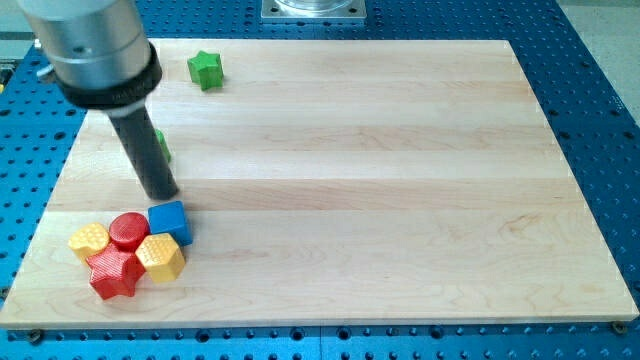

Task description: Push the green circle into the yellow heart

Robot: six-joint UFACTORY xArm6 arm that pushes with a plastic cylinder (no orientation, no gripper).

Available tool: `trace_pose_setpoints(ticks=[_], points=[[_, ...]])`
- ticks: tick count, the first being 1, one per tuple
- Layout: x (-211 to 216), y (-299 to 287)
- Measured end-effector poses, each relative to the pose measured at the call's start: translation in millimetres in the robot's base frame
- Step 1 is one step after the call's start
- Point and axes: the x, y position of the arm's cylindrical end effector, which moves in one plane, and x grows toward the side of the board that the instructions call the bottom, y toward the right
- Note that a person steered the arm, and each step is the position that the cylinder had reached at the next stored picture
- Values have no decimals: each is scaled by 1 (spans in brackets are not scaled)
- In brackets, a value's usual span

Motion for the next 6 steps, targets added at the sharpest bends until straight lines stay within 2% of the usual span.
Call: trace_pose_setpoints(ticks=[1, 2, 3, 4, 5, 6], points=[[-4, 38], [-41, 58], [-52, 10], [-33, -36], [-21, -38], [-55, -43]])
